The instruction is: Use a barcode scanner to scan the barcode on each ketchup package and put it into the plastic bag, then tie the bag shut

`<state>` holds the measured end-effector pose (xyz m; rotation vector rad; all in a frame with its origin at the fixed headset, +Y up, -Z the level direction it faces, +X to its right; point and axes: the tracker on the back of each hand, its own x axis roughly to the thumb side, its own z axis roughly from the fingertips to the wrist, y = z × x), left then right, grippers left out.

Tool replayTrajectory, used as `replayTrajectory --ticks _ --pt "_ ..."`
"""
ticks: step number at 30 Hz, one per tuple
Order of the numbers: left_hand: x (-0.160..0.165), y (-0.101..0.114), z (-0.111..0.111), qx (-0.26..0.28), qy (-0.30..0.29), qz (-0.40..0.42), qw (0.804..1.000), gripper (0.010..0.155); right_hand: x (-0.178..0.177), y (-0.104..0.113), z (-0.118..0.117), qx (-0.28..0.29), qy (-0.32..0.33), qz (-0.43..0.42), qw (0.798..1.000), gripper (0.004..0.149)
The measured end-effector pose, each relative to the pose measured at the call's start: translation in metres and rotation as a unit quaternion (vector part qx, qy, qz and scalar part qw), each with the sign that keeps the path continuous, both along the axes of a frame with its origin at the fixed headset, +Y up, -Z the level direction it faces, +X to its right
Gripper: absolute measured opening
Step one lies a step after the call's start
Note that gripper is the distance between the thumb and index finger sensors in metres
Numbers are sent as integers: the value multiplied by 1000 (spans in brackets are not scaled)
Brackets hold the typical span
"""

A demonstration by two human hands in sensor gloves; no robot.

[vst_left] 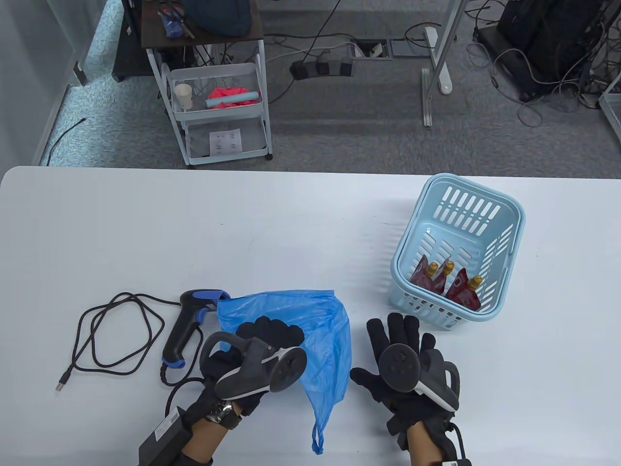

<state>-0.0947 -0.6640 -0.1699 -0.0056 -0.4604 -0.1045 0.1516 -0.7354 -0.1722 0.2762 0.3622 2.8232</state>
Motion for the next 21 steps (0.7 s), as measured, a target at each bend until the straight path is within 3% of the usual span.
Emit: replayTrajectory --ticks 16,21 --pt "28 -78 11 -56 -26 -78 995 40 -1 1 2 10 5 -5 1000 91" --pt "36 -92 13 -68 -37 -94 993 40 -2 1 3 9 8 -4 1000 91"
